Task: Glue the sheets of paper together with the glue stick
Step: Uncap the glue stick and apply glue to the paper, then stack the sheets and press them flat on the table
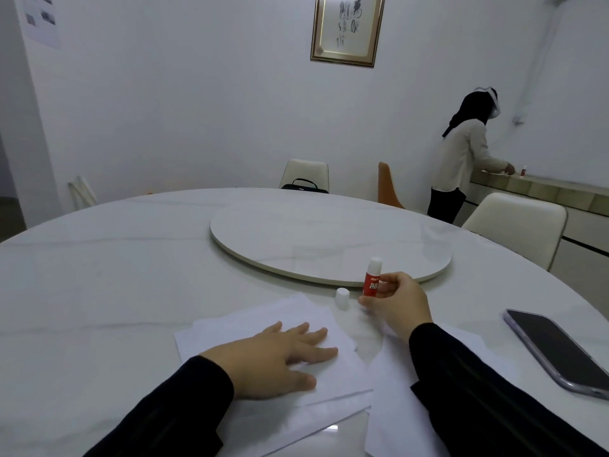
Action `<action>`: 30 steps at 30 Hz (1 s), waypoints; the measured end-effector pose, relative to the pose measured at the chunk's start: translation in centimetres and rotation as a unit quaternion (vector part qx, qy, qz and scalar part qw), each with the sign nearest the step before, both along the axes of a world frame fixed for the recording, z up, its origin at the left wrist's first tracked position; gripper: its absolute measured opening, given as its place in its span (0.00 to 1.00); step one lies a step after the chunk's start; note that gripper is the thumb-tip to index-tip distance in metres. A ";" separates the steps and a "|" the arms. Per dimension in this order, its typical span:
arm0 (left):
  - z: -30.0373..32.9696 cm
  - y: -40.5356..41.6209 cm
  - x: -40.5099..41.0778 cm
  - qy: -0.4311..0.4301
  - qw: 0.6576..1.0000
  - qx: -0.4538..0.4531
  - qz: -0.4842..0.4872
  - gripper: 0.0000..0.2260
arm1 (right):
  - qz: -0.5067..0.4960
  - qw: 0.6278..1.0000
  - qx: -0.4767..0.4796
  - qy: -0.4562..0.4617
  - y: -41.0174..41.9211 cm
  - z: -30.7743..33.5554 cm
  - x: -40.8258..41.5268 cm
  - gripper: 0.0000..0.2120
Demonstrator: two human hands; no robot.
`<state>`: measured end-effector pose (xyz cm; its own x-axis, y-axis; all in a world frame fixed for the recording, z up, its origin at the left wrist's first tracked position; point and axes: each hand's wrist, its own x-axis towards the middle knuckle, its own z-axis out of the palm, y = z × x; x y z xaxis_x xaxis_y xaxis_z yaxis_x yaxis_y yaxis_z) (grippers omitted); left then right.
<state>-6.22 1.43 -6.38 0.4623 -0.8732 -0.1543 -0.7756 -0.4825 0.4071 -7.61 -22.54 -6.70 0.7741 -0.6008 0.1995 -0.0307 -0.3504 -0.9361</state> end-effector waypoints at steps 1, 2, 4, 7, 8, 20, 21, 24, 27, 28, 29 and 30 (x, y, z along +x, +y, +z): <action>0.1 0.1 0.0 0.003 1.000 -0.002 -0.005 0.23 | 0.007 1.000 0.007 0.013 -0.6 0.9 -0.4 0.27; 0.1 0.2 0.0 0.007 1.000 -0.003 -0.007 0.23 | 0.014 0.999 -0.006 0.036 -1.3 2.0 -1.2 0.28; 0.2 0.2 0.0 0.013 1.000 -0.008 -0.007 0.23 | 0.060 0.978 -0.126 0.153 -3.2 4.6 -3.6 0.29; 0.4 -0.3 0.0 0.019 1.000 -0.020 -0.013 0.23 | 0.151 0.820 -0.350 0.427 -4.5 6.3 -7.8 0.35; 0.4 -0.4 -0.1 0.022 0.999 -0.023 -0.016 0.23 | 0.158 0.778 -0.393 0.464 -4.6 5.8 -8.9 0.38; 0.4 -0.1 -0.7 0.025 0.997 -0.074 0.015 0.23 | 0.102 0.831 -0.385 0.388 -5.6 3.4 -11.0 0.33; 0.4 0.0 -0.7 0.024 0.997 -0.077 0.020 0.23 | 0.109 0.833 -0.373 0.394 -5.7 3.5 -11.0 0.34; 0.5 0.1 -0.8 0.020 0.996 -0.088 0.028 0.23 | 0.113 0.836 -0.350 0.407 -6.0 3.6 -10.8 0.44; 0.5 0.0 -1.0 0.018 0.995 -0.096 0.031 0.23 | 0.114 0.825 -0.334 0.441 -5.8 4.4 -10.5 0.46; 0.5 0.0 -1.0 0.016 0.995 -0.096 0.031 0.24 | 0.115 0.820 -0.334 0.451 -5.7 4.5 -10.3 0.43; 0.3 -0.1 -0.9 0.013 0.995 -0.095 0.029 0.24 | 0.118 0.815 -0.337 0.456 -5.6 4.6 -10.2 0.39; 0.2 -0.1 -0.8 0.008 0.995 -0.098 0.025 0.25 | 0.124 0.810 -0.345 0.457 -5.5 4.8 -10.1 0.34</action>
